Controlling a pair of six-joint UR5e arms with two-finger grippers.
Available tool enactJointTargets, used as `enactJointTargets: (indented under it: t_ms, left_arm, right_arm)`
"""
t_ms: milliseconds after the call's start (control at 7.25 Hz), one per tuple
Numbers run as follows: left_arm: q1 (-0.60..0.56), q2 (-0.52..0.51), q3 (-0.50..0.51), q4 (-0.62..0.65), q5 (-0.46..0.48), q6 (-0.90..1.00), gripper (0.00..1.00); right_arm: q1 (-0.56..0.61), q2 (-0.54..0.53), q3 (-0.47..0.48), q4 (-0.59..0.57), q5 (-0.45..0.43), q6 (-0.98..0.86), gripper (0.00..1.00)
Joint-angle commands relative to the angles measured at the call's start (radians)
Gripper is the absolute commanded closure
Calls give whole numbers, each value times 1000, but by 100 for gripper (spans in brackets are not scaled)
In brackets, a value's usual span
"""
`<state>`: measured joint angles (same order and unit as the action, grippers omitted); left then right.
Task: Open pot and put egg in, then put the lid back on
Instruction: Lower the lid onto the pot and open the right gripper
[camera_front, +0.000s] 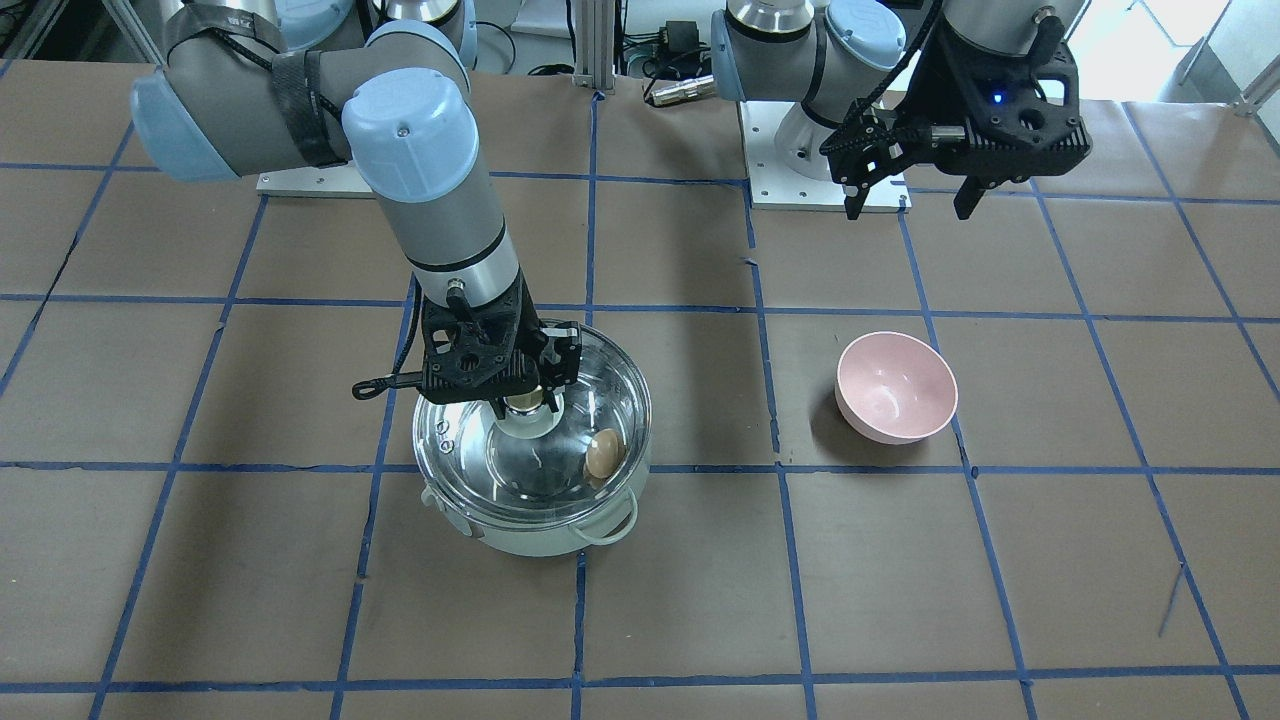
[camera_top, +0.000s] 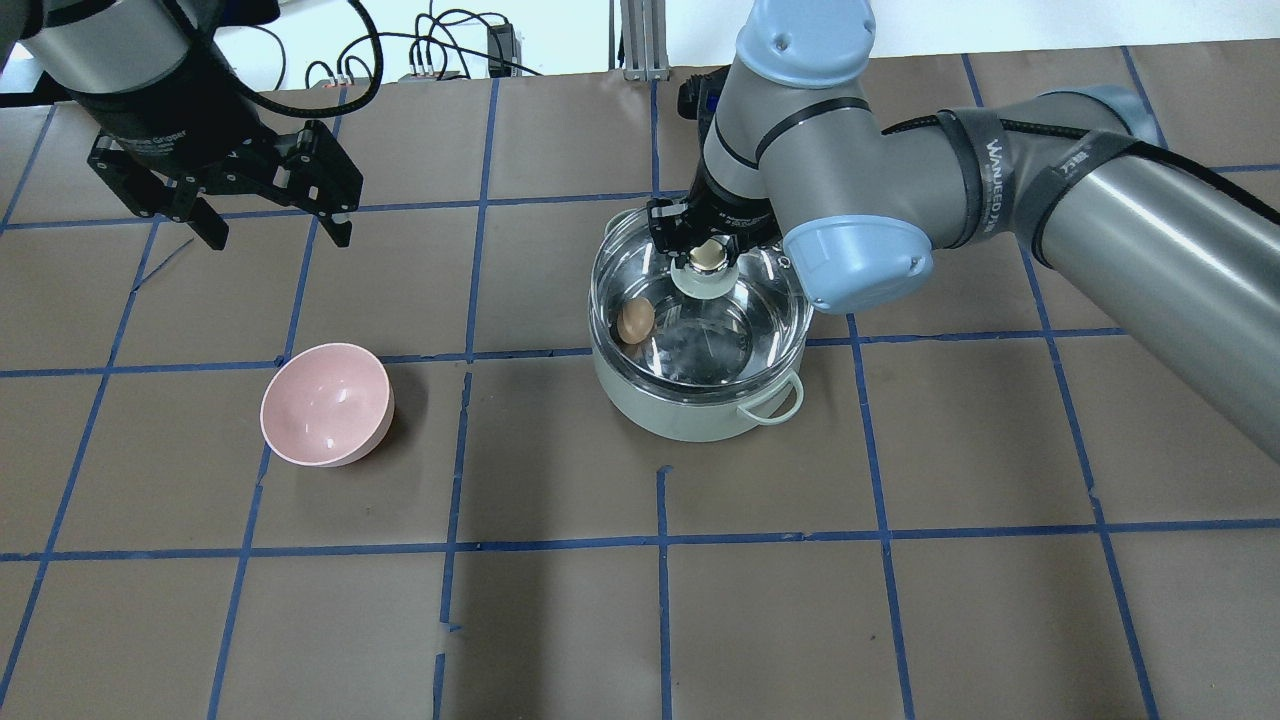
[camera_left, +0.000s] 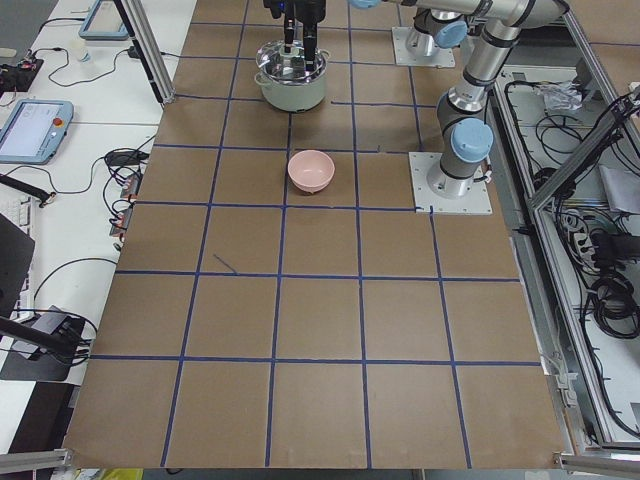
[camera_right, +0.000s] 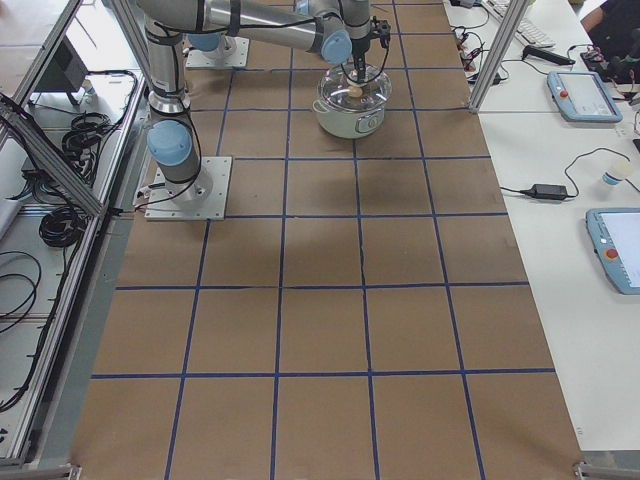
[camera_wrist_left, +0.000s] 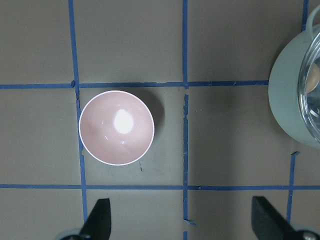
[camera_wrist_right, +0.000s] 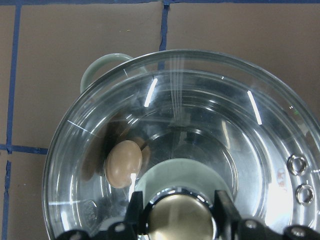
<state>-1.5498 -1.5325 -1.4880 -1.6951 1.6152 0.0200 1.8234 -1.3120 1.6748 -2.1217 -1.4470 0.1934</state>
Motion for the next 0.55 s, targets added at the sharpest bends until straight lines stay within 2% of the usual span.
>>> enactJointTargets:
  t_ms: [0,414]
  left_arm:
    - [0,0,-2,0,0,0,0]
    - [0,0,-2,0,-1,0,0]
  right_arm:
    - [2,-4,-3,2,-4,15,78]
    - [4,-7,-1,2,-1,17,78]
